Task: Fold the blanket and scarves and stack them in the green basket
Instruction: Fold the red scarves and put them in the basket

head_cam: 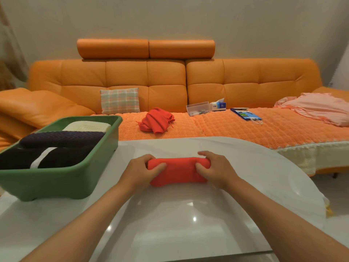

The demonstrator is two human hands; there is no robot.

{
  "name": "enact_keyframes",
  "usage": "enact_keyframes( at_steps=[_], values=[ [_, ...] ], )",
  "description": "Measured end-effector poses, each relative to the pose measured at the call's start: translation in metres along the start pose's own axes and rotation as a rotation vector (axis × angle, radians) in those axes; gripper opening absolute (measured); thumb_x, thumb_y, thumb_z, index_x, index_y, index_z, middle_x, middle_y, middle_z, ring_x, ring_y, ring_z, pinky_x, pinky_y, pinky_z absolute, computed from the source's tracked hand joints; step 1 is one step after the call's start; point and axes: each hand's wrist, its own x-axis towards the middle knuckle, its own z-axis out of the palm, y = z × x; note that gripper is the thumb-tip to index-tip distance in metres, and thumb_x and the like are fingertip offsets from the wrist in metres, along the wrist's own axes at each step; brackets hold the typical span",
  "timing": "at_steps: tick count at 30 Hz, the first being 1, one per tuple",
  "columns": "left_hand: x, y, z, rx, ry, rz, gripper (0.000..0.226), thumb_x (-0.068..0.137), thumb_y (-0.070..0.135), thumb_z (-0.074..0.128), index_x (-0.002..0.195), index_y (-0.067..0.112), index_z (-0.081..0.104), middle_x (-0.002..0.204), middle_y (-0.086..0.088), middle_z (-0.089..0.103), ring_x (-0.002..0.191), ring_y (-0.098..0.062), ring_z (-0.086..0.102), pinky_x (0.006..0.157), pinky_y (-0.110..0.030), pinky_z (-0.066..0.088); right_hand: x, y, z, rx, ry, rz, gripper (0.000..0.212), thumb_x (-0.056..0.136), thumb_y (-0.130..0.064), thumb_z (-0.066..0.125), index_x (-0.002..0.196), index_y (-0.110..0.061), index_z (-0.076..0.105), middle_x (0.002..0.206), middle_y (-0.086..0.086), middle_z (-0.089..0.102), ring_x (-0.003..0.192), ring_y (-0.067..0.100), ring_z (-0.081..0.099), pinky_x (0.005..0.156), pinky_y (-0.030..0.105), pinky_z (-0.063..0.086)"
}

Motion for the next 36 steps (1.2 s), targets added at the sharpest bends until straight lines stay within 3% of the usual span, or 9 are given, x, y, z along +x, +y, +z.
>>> enact_keyframes(
  at_steps=[5,10,13,17,19,22,26,32,36],
  values=[
    [0.015,0.008,0.012,0.298,0.026,-0.21,0.048,0.085,0.068,0.054,0.111,0.029,0.062,0.104,0.004,0.066,0.1,-0.02,0.059,0.082,-0.035,0.05,0.017,0.001,0.003,-0.098,-0.112,0.259,0.066,0.09,-0.07,0.045,0.143,-0.03,0.046,0.138,-0.001,0.058,0.125,0.023,0.054,0.107,0.042,0.04],
    [0.025,0.018,0.027,0.403,0.073,0.303,0.034,0.091,0.016,0.053,0.121,0.018,0.068,0.124,-0.003,0.065,0.118,-0.027,0.056,0.098,-0.041,0.047,0.027,-0.004,0.015,-0.356,-0.012,-0.067,0.051,0.096,-0.04,0.049,0.145,-0.028,0.048,0.143,0.002,0.051,0.128,0.025,0.05,0.106,0.043,0.037],
    [0.021,0.028,0.039,0.51,-0.083,0.47,0.056,0.084,0.026,0.026,0.119,0.02,0.07,0.121,0.0,0.069,0.109,-0.025,0.064,0.09,-0.039,0.052,0.03,-0.01,0.027,-0.342,-0.09,-0.297,0.05,0.09,-0.02,0.041,0.136,-0.021,0.06,0.143,0.005,0.055,0.129,0.028,0.051,0.107,0.039,0.036],
    [0.017,0.016,0.04,0.496,-0.18,0.434,0.059,0.091,0.045,0.025,0.134,0.021,0.057,0.133,0.004,0.061,0.12,-0.019,0.056,0.102,-0.035,0.042,0.022,-0.009,0.041,-0.285,-0.179,-0.335,0.052,0.094,-0.029,0.029,0.135,-0.02,0.06,0.133,0.0,0.064,0.118,0.022,0.059,0.1,0.032,0.039],
    [0.017,0.003,0.031,0.524,-0.245,0.444,0.064,0.092,0.059,0.035,0.142,0.022,0.048,0.142,0.005,0.053,0.127,-0.016,0.049,0.107,-0.032,0.034,0.019,-0.007,0.035,-0.288,-0.214,-0.308,0.06,0.093,-0.041,0.026,0.144,-0.021,0.052,0.142,-0.002,0.057,0.128,0.018,0.052,0.108,0.031,0.034],
    [0.016,-0.011,0.016,0.521,-0.353,0.41,0.082,0.084,0.069,0.055,0.15,0.025,0.034,0.151,0.006,0.041,0.136,-0.012,0.038,0.112,-0.025,0.026,0.013,-0.002,0.022,-0.32,-0.305,-0.293,0.071,0.092,-0.061,0.043,0.153,-0.027,0.035,0.154,-0.005,0.042,0.139,0.014,0.037,0.116,0.029,0.024],
    [0.016,-0.02,0.002,0.5,-0.439,0.339,0.09,0.085,0.058,0.065,0.155,0.026,0.02,0.159,0.006,0.027,0.143,-0.009,0.028,0.111,-0.015,0.018,0.01,0.006,0.011,-0.332,-0.376,-0.294,0.085,0.086,-0.056,0.062,0.157,-0.028,0.025,0.158,-0.005,0.032,0.146,0.013,0.026,0.118,0.026,0.019],
    [0.023,-0.014,-0.022,0.736,-0.459,0.396,0.073,0.088,0.01,0.056,0.155,0.019,0.026,0.16,0.0,0.028,0.147,-0.02,0.027,0.118,-0.029,0.016,0.017,0.008,0.001,-0.405,-0.414,-0.309,0.077,0.085,-0.048,0.062,0.153,-0.028,0.032,0.151,-0.008,0.041,0.14,0.012,0.036,0.114,0.028,0.03],
    [0.026,0.019,-0.021,0.734,-0.443,0.338,0.087,0.079,0.031,0.048,0.158,0.02,0.014,0.165,0.003,0.01,0.151,-0.012,0.006,0.119,-0.025,0.002,0.023,0.002,0.005,-0.377,-0.413,-0.284,0.069,0.077,-0.04,0.064,0.143,-0.032,0.046,0.131,-0.009,0.057,0.12,0.013,0.051,0.099,0.028,0.043]
  ],
)
